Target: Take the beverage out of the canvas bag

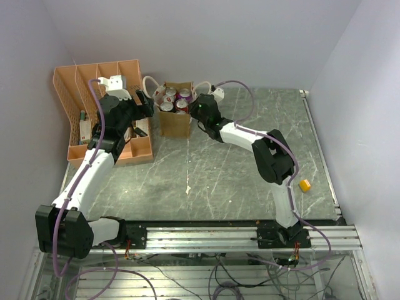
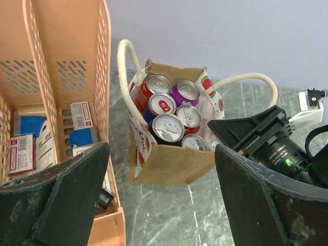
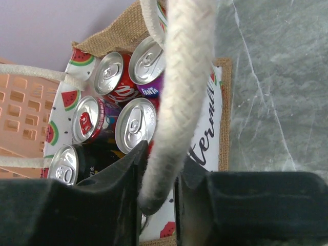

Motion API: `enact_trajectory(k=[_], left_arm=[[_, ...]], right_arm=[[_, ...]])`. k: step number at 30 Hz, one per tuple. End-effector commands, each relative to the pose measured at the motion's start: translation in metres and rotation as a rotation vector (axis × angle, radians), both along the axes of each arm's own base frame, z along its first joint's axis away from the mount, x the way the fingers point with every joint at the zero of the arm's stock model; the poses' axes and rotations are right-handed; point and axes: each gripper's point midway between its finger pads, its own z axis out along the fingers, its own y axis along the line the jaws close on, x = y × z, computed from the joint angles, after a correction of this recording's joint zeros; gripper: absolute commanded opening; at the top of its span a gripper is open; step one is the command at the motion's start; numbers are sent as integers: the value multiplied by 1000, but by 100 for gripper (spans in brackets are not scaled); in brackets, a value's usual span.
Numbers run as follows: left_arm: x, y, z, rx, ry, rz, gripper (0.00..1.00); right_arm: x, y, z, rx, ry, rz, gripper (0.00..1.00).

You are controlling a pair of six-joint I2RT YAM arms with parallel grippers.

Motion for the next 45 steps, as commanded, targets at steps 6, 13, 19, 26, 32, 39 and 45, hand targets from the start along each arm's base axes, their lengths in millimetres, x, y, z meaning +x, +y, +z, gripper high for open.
enact_trajectory(k=[6, 13, 19, 26, 32, 39, 45], left_arm=[[4, 14, 28, -8, -73, 38, 94], [6, 18, 25, 7, -65, 54, 94], [7, 22, 23, 14, -59, 68, 94], [4, 25, 27, 16, -71, 78, 94], [2, 26, 31, 19, -78, 82, 94], [-1, 26, 35, 18, -89, 77, 94], [-1, 23, 39, 12, -93, 59, 94]], right_arm=[[-22, -4, -10, -97, 56, 9, 1], [-47, 17, -7, -78, 70, 147, 0], [-75, 21, -5, -56, 76, 212, 0], [-111, 19, -1, -33, 80, 309, 0], [-146, 14, -4, -85, 92, 413, 0], [-198, 3, -18, -146, 110, 502, 0], [-246, -4, -37, -197, 145, 568, 0]])
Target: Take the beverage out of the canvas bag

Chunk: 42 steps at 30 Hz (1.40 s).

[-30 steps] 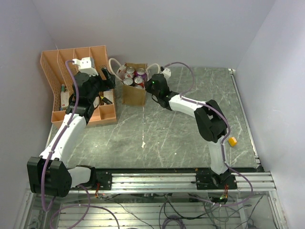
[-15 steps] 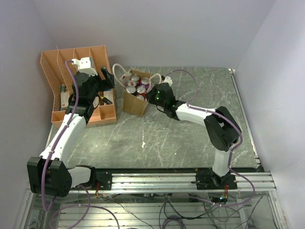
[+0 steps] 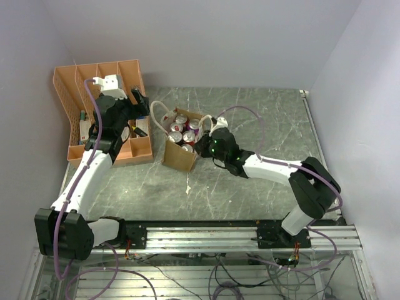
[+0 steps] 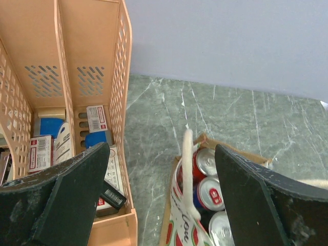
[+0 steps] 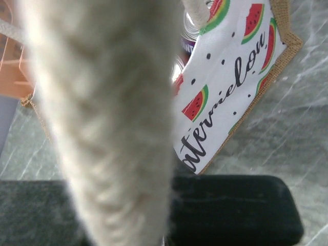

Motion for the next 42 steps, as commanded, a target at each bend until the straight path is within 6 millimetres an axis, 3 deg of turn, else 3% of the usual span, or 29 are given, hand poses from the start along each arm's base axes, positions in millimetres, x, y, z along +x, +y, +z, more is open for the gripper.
enact_trajectory(k=[1, 7, 15, 23, 27, 33, 39, 41, 42], left_arm=[[-2, 3, 35, -7, -81, -2, 94], [-4, -9, 36, -52, -72, -61, 94], [-13, -34, 27, -110, -1, -189, 94], [-31, -58, 21, -26, 95, -246, 94], [-69, -60, -21, -81, 278, -264, 94], [-126, -49, -77, -143, 388, -234, 94], [-140, -68, -110, -205, 487, -323, 94], [-140, -66, -118, -209, 529, -298, 94], [-141, -63, -122, -208, 544, -271, 88]], right_arm=[[-64, 8, -25, -63, 85, 173, 0], [-96, -7, -32, -112, 112, 196, 0], [-108, -43, -26, -150, 91, 130, 0], [-139, -26, -19, -69, 116, 262, 0], [-150, -19, -18, -91, 107, 299, 0], [-161, -21, -22, -106, 88, 326, 0], [-167, -26, -23, -104, 68, 345, 0], [-166, -28, -23, -113, 64, 339, 0], [-165, -29, -23, -119, 60, 338, 0]])
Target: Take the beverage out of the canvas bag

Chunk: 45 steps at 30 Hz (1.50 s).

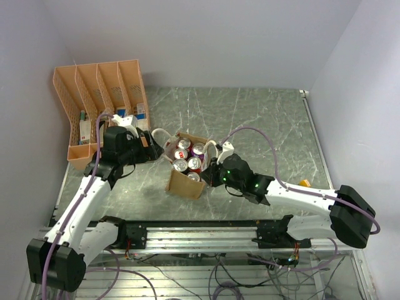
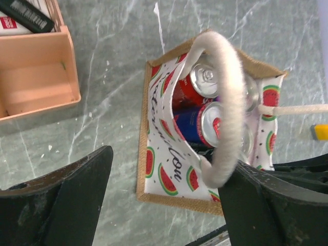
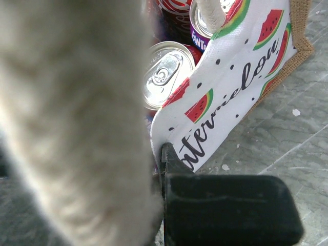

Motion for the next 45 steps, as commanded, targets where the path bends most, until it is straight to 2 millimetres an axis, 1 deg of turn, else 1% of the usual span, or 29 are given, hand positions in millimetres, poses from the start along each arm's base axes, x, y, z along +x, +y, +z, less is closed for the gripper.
enact_trajectory(k=[1, 2, 4, 6, 8, 10, 11, 13, 16, 17, 19, 21, 22, 24, 25, 29, 30, 31, 32, 33, 35, 39, 40, 42, 44, 45], left_arm=[[-7, -3, -10, -38, 75, 27, 82], [-8, 2, -18, -39, 98, 72, 78], [-11, 2, -28, -72, 125, 100, 76], [-10, -8, -26, -146, 112, 89, 75], [-10, -20, -15, -239, 76, 51, 70], [-8, -19, -14, -269, 66, 83, 63], [-8, -16, -19, -260, 72, 99, 59], [-11, -9, -34, -219, 113, 131, 54], [-19, -1, -59, -168, 174, 165, 35], [-22, 2, -66, -162, 187, 184, 30], [-27, 7, -81, -159, 211, 217, 26], [-32, 9, -90, -162, 234, 239, 18], [-34, 10, -91, -160, 241, 238, 15], [-36, 11, -91, -145, 237, 229, 10], [-38, 12, -90, -135, 235, 225, 8], [-37, 5, -83, -164, 204, 185, 7], [-37, 5, -83, -164, 203, 180, 7], [-38, 4, -83, -162, 205, 176, 7], [-38, 4, -83, -160, 206, 172, 7], [-38, 2, -82, -165, 207, 163, 7], [-40, -1, -80, -182, 203, 145, 7], [-41, 0, -78, -192, 189, 151, 7], [-41, 0, -78, -193, 190, 151, 7], [-42, -1, -78, -192, 191, 149, 7], [-42, 0, -78, -190, 192, 153, 7], [-41, 1, -79, -186, 192, 161, 7]], right_arm=[[-32, -1, -18, -59, 55, 122, 0], [-31, -3, -19, -67, 54, 121, 0], [-31, -5, -24, -86, 49, 120, 0], [-29, -8, -30, -98, 42, 112, 0], [-28, -7, -35, -106, 45, 111, 0], [-30, -5, -40, -114, 62, 124, 1], [-31, -4, -43, -120, 74, 125, 2], [-32, -6, -49, -136, 91, 118, 3], [-32, -10, -50, -150, 90, 112, 7], [-31, -13, -51, -157, 82, 102, 9], [-26, -22, -53, -186, 61, 65, 14], [-17, -31, -51, -227, 31, 14, 16], [-8, -37, -46, -250, 3, -35, 17], [3, -43, -32, -273, -44, -84, 18], [9, -47, -24, -283, -72, -113, 25], [25, -58, 15, -310, -148, -191, 31], [28, -62, 23, -323, -161, -212, 33], [31, -62, 33, -326, -180, -218, 43], [34, -63, 41, -335, -204, -220, 48], [37, -64, 49, -339, -217, -233, 50], [41, -68, 58, -360, -235, -257, 52], [48, -82, 75, -432, -242, -327, 52], [49, -84, 84, -441, -247, -334, 52], [46, -82, 93, -430, -258, -304, 52], [43, -68, 110, -364, -304, -221, 54], [42, -61, 115, -344, -321, -180, 72]])
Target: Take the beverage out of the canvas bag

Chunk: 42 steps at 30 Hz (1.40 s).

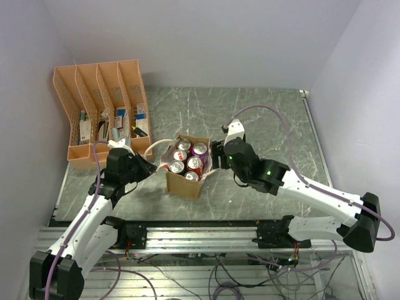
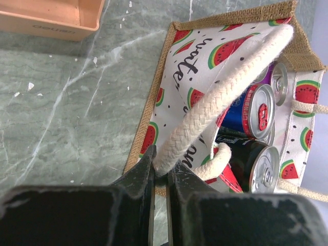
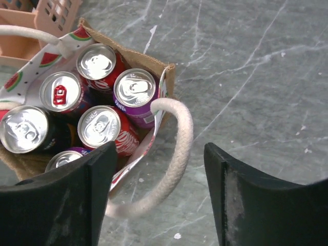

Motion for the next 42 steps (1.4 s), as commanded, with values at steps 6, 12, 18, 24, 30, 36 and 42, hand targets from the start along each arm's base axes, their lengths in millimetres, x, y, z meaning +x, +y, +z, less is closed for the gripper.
enact_trajectory(k=[6, 12, 18, 24, 30, 36, 42], left_arm=[[-4, 4, -9, 34, 24, -2, 7], [-4, 1, -11, 33, 30, -23, 7], [-4, 5, -10, 46, 17, -1, 7], [-5, 10, -15, 79, 29, 33, 7], [-5, 14, -18, 109, 39, 51, 7], [-2, 19, -21, 144, 52, 68, 7], [-2, 19, -22, 144, 50, 62, 7]], right_arm=[[-12, 54, 36, 13, -33, 198, 91], [-20, 98, 17, -113, -27, 163, 87], [-25, 122, 4, -226, -55, 96, 85], [-22, 97, 7, -268, -85, 9, 90], [-23, 32, 26, -312, -159, -121, 93], [-27, 7, 50, -314, -194, -116, 95], [-21, 6, 78, -357, -239, -159, 95]])
